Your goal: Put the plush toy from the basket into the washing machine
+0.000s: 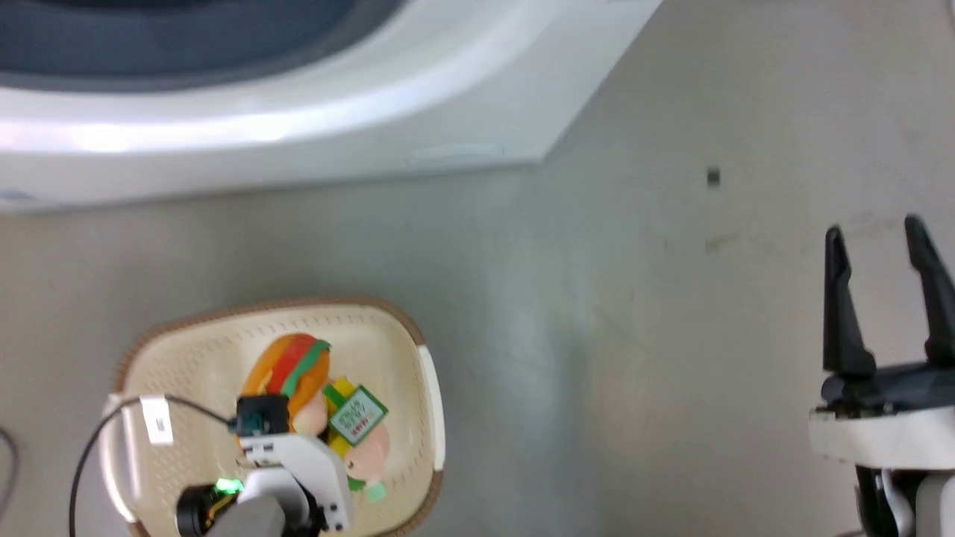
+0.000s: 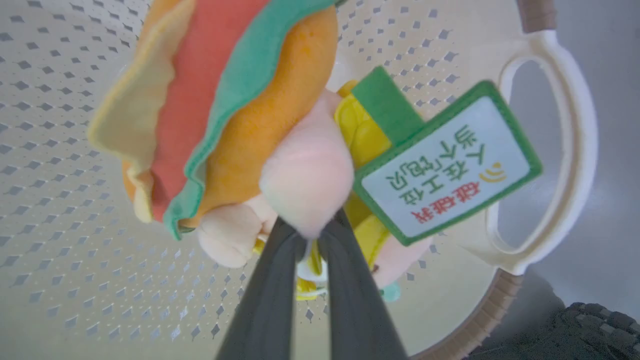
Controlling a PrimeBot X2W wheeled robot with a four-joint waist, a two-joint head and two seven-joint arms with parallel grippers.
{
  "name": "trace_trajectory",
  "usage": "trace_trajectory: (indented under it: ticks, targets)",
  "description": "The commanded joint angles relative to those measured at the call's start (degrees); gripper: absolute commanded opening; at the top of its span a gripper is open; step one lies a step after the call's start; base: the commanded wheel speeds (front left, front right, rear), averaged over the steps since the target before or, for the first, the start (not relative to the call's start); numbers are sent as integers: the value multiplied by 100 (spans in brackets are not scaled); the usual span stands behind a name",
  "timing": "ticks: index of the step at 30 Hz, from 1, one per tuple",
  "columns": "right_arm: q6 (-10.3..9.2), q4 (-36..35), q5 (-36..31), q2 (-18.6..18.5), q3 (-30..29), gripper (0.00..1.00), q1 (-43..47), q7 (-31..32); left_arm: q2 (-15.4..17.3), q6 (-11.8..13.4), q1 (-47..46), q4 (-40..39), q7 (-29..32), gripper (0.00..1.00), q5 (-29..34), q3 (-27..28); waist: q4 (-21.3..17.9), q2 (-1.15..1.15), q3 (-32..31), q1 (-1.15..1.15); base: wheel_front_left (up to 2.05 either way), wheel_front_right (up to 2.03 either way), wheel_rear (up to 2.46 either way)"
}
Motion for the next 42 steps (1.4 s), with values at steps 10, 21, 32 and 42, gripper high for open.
trace_trajectory:
  ticks: [10, 21, 32, 42]
  targets:
    - [-5, 232, -35, 0, -95, 100, 628, -27, -64, -221, 756, -757, -425, 0, -183, 198, 462, 0, -1886, 0, 0, 0, 0]
    - [-5, 226, 1, 0, -154, 100, 1008, -27, -113, 11, 1906, -3560, -429, 0, 380, 812, 601, 0, -2510, 0, 0, 0, 0]
    - [-5, 173, 118, 0, -79, 100, 995, -27, -153, -28, 1999, -5472, -430, 0, 867, 1321, 284, 0, -2437, 0, 0, 0, 0]
    - [-5, 59, 350, 0, -1, 100, 596, -27, 338, -46, 354, -5749, 14, 0, 709, 1679, -281, 0, -1463, 0, 0, 0, 0]
